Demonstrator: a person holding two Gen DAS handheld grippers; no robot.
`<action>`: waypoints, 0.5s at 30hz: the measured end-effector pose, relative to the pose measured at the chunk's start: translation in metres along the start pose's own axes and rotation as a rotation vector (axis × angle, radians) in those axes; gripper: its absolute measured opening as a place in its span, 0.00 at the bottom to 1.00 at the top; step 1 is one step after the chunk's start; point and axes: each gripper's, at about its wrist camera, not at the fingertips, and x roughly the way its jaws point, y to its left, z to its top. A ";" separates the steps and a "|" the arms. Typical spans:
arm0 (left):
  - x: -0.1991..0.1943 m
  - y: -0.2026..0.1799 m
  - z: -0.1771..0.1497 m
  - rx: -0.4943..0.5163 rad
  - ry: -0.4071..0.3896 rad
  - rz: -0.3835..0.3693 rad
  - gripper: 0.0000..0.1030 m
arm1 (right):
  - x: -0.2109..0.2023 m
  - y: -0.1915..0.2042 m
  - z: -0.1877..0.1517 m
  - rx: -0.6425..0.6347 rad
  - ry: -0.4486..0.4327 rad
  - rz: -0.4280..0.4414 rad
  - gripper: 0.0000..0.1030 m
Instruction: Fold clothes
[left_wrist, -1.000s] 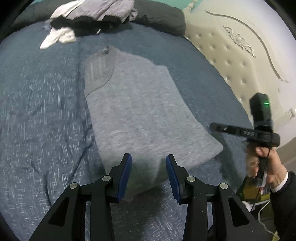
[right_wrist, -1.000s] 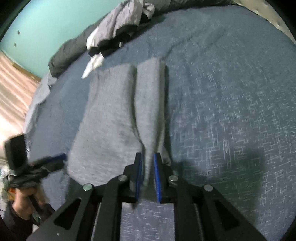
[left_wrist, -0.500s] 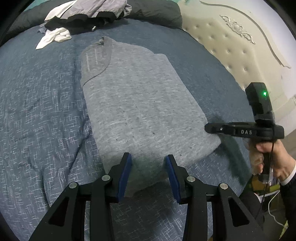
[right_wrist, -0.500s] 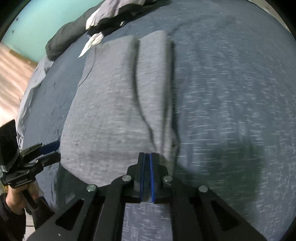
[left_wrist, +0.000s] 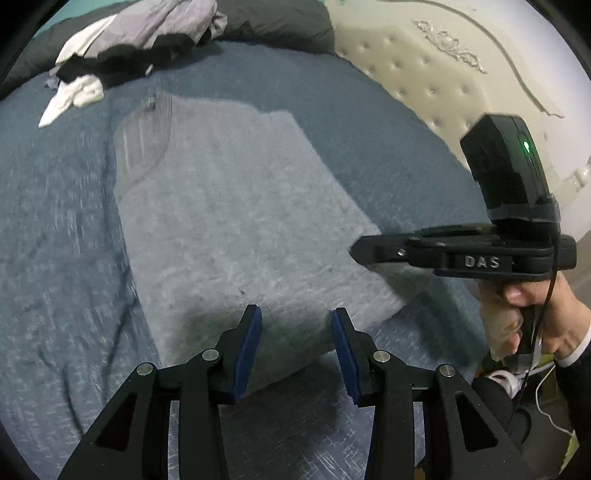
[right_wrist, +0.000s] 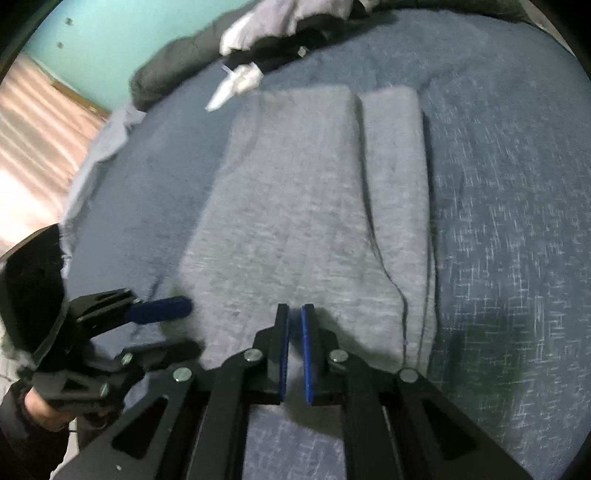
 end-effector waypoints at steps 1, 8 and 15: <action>0.002 0.002 -0.002 -0.009 -0.005 -0.008 0.41 | 0.004 -0.003 0.001 0.004 0.005 -0.018 0.04; 0.002 0.005 -0.004 -0.026 -0.018 -0.040 0.41 | 0.003 -0.029 0.002 0.039 0.002 -0.092 0.00; -0.030 0.013 -0.002 -0.026 -0.050 -0.043 0.41 | -0.022 -0.044 0.015 0.095 -0.090 -0.033 0.00</action>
